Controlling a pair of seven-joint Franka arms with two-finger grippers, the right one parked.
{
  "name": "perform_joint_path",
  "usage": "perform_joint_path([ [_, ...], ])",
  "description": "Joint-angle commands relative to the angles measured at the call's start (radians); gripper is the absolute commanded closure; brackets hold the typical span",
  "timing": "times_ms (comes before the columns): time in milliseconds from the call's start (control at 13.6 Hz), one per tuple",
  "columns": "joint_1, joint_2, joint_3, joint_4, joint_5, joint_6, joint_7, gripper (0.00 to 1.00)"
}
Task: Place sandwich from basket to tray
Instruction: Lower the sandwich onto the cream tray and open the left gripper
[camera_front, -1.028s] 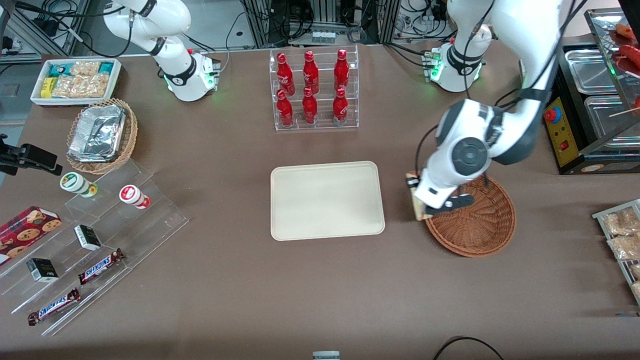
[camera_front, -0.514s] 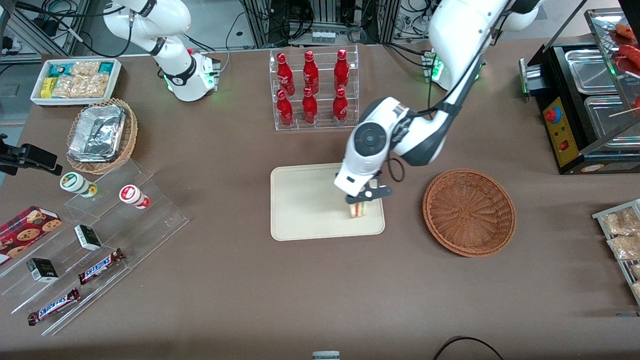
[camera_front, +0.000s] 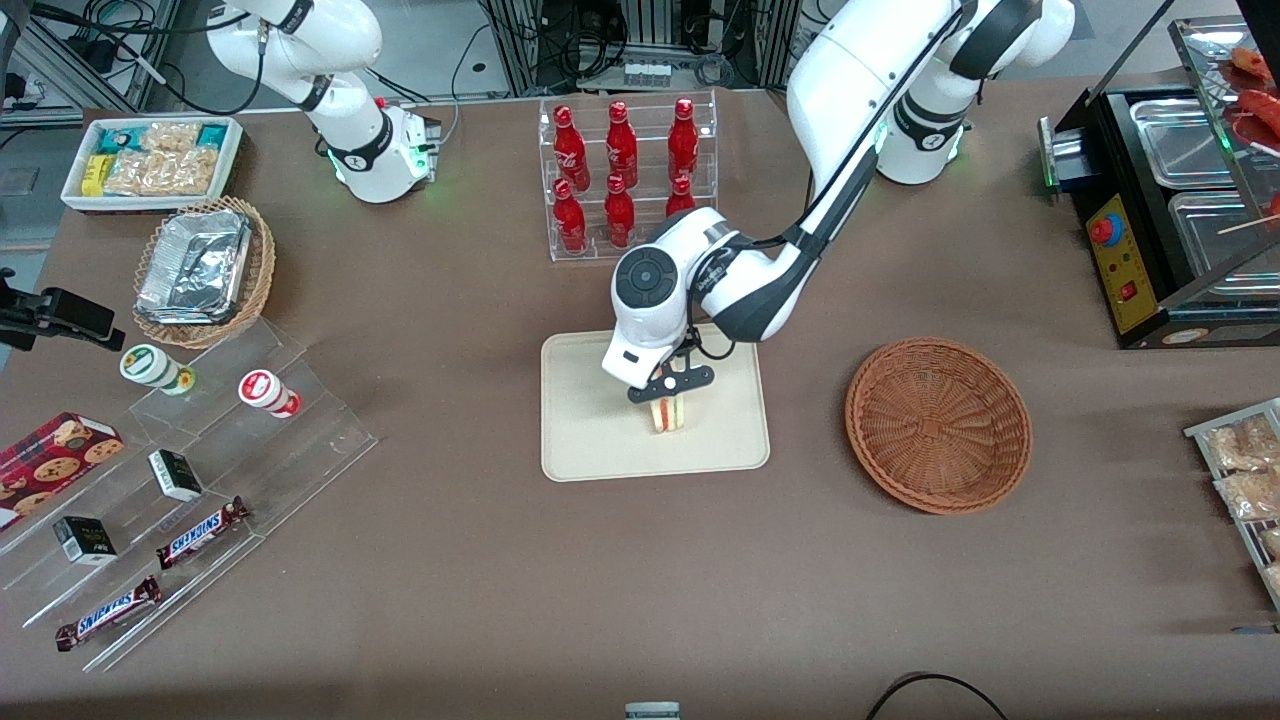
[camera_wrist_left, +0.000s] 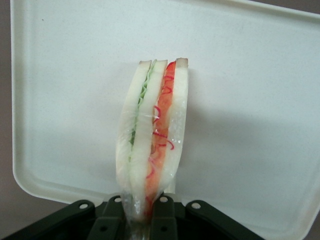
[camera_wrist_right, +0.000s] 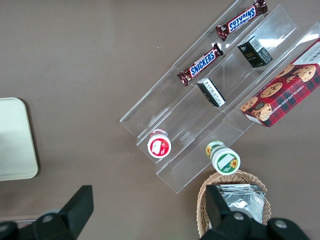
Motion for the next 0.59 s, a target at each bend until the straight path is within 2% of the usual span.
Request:
perform_joint_path([
  [0, -0.012, 0.023, 0.013, 0.044, 0.019, -0.014, -0.029, 1.00],
  [220, -0.012, 0.037, 0.013, 0.044, 0.019, -0.014, -0.029, 1.00],
  [294, -0.011, 0.040, 0.013, 0.044, 0.019, -0.014, -0.028, 0.70],
  [367, -0.011, 0.043, 0.014, 0.044, 0.019, -0.014, -0.025, 0.26],
  [440, -0.011, 0.045, 0.013, 0.044, 0.019, -0.014, -0.020, 0.00],
  [514, -0.009, 0.043, 0.013, 0.044, 0.019, -0.014, -0.020, 0.00],
])
